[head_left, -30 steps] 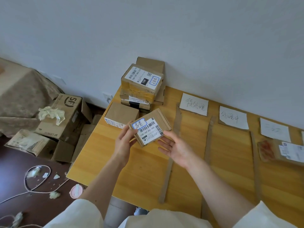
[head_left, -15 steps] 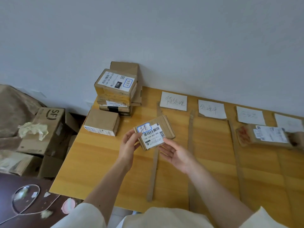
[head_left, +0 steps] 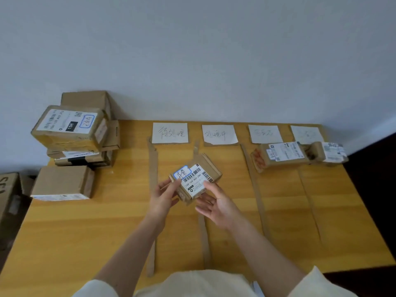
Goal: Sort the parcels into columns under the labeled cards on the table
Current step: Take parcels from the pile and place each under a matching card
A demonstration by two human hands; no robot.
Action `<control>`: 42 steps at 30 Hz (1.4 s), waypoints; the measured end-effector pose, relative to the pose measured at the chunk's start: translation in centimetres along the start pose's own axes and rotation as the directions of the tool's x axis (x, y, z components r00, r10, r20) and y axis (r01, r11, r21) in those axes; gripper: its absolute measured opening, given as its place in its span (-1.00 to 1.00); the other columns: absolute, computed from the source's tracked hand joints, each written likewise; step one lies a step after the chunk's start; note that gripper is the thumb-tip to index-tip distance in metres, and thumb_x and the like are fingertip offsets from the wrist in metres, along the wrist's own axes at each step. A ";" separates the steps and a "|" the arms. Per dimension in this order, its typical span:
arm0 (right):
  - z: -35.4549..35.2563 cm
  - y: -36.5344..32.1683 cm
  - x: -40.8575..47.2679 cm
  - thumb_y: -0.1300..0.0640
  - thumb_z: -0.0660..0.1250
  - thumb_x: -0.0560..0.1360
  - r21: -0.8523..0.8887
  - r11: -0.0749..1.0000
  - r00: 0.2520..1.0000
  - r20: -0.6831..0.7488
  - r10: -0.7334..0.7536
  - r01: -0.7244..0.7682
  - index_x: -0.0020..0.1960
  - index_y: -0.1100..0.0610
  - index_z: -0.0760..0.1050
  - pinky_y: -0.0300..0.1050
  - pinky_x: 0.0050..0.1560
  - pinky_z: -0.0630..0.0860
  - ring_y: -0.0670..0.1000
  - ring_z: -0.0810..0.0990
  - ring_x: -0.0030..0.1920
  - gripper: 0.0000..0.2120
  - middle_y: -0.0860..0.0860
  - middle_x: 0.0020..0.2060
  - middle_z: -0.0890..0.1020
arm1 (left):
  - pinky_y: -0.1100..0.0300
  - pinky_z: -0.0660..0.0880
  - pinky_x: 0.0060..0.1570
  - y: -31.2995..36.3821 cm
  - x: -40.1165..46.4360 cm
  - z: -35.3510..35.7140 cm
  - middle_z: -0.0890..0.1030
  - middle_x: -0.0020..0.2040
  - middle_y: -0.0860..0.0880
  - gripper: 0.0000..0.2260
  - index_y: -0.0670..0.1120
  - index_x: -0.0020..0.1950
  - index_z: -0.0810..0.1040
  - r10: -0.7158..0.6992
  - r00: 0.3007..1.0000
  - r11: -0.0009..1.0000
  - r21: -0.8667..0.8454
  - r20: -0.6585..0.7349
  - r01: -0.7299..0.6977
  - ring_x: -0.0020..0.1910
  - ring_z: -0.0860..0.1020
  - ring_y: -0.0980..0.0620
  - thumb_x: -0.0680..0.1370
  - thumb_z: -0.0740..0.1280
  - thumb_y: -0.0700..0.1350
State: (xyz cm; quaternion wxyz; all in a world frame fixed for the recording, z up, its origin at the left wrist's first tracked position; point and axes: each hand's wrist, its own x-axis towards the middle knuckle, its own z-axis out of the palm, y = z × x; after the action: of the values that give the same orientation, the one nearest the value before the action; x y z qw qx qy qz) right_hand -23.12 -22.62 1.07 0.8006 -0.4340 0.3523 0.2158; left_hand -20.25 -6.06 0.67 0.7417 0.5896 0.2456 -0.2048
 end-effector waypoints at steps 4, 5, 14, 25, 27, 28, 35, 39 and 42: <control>-2.7 -1.1 -0.7 0.05 0.49 0.39 0.019 0.999 0.999 -0.014 -0.043 0.043 0.33 -0.02 0.38 0.14 0.24 0.51 0.07 0.61 0.15 -0.44 0.07 0.13 0.64 | 0.02 0.54 0.13 -0.6 -0.1 3.7 0.66 0.10 -0.07 -0.59 -0.12 0.24 0.46 -0.023 0.999 0.998 0.051 0.031 0.021 0.05 0.64 0.00 0.47 0.46 -0.01; -3.4 -1.4 -0.9 0.06 0.48 0.40 0.032 0.998 0.998 -0.028 -0.050 0.051 0.33 -0.02 0.38 0.13 0.23 0.51 0.06 0.61 0.14 -0.46 0.07 0.12 0.64 | 0.02 0.54 0.14 -0.8 0.0 4.5 0.66 0.11 -0.06 -0.58 -0.11 0.24 0.46 -0.030 0.999 0.997 0.066 0.038 0.027 0.06 0.63 0.01 0.46 0.46 0.01; -10.3 -4.7 -3.2 0.01 0.37 0.48 0.144 0.971 0.965 -0.208 -0.159 0.191 0.21 0.00 0.50 0.05 0.24 0.48 0.07 0.56 0.20 -0.69 0.08 0.16 0.62 | 0.07 0.54 0.08 -3.1 -1.1 10.8 0.56 0.17 -0.06 -0.54 -0.11 0.30 0.44 -0.049 0.998 0.975 0.221 0.042 0.038 0.10 0.57 0.02 0.49 0.42 0.06; -22.2 -11.2 -4.7 -0.09 0.22 0.51 0.210 0.844 0.732 -0.625 -0.272 0.493 0.20 0.03 0.48 -0.11 0.01 0.46 0.02 0.53 0.00 -0.66 0.04 0.01 0.58 | -0.10 0.47 0.23 -5.9 0.1 17.1 0.52 0.20 -0.03 -0.61 -0.02 0.28 0.45 -0.095 0.995 0.896 0.438 0.028 0.074 0.19 0.51 -0.07 0.50 0.41 0.05; -24.5 -12.5 -4.3 -0.11 0.21 0.50 0.211 0.846 0.702 -0.671 -0.240 0.490 0.11 0.01 0.49 -0.13 -0.07 0.47 0.01 0.54 -0.03 -0.72 0.03 -0.01 0.58 | -0.09 0.47 0.22 -6.2 0.3 18.1 0.52 0.21 -0.04 -0.63 -0.02 0.27 0.46 -0.096 0.995 0.894 0.441 0.026 0.075 0.18 0.51 -0.07 0.50 0.41 0.04; -25.6 -13.1 -4.0 -0.11 0.20 0.49 0.213 0.847 0.689 -0.690 -0.222 0.487 0.07 0.01 0.50 -0.13 -0.10 0.49 0.02 0.56 -0.04 -0.73 0.04 -0.01 0.59 | -0.09 0.47 0.22 -6.4 0.4 18.5 0.52 0.21 -0.04 -0.63 -0.02 0.26 0.47 -0.097 0.995 0.894 0.441 0.025 0.076 0.18 0.51 -0.07 0.51 0.41 0.03; -31.5 -16.2 -2.0 -0.05 0.29 0.44 0.236 0.845 0.610 -0.782 -0.129 0.481 0.18 0.15 0.48 -0.13 -0.19 0.56 0.06 0.64 0.03 -0.61 0.07 0.03 0.64 | -0.08 0.48 0.21 -7.4 0.9 20.6 0.54 0.20 -0.06 -0.71 0.00 0.21 0.48 -0.084 0.996 0.886 0.457 -0.005 0.077 0.18 0.51 -0.07 0.52 0.39 -0.01; -33.2 -17.8 -1.0 -0.02 0.27 0.47 0.262 0.838 0.611 -0.784 -0.105 0.479 0.05 0.12 0.48 -0.11 -0.12 0.59 0.06 0.63 0.05 -0.75 0.07 0.04 0.64 | -0.09 0.47 0.22 -7.5 1.2 21.6 0.55 0.18 -0.07 -0.75 -0.01 0.18 0.51 -0.086 0.996 0.882 0.463 -0.037 0.093 0.17 0.52 -0.08 0.53 0.39 -0.03; -34.1 -18.8 -0.4 0.03 0.26 0.49 0.276 0.825 0.606 -0.790 -0.098 0.493 0.00 0.11 0.46 -0.08 -0.02 0.62 0.04 0.65 0.00 -0.83 0.07 0.02 0.64 | -0.10 0.47 0.23 -7.6 1.4 22.1 0.56 0.17 -0.07 -0.76 -0.01 0.16 0.52 -0.084 0.995 0.877 0.470 -0.054 0.100 0.17 0.52 -0.08 0.52 0.40 -0.03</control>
State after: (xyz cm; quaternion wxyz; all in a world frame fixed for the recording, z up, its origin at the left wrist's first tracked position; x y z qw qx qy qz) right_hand -23.94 -61.49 -1.24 0.6883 -0.3302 0.6096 -0.2136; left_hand -20.97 -29.30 -1.99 0.5611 0.7434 0.2280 -0.2838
